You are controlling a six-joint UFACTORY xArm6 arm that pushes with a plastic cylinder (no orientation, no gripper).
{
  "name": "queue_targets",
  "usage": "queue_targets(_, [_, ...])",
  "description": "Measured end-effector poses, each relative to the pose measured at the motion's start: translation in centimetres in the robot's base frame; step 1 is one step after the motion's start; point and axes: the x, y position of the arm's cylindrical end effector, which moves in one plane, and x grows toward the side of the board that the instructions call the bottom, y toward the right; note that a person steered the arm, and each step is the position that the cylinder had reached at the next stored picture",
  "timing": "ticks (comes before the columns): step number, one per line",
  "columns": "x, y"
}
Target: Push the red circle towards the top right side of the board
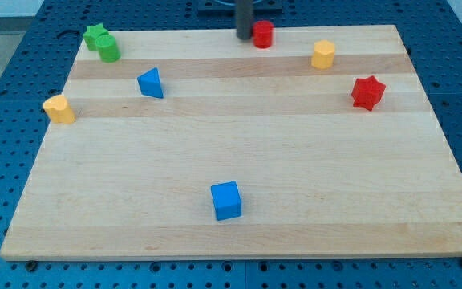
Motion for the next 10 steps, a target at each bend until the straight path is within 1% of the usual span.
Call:
queue_targets(2, [0.0, 7.0])
queue_targets(3, [0.0, 4.7])
queue_targets(4, [0.7, 1.1])
queue_targets(5, [2.8, 2.0])
queue_targets(6, [4.1, 5.0])
queue_targets(8, [3.6, 14.1])
queue_targets(9, [4.1, 16.0])
queue_targets(10, [6.1, 13.6])
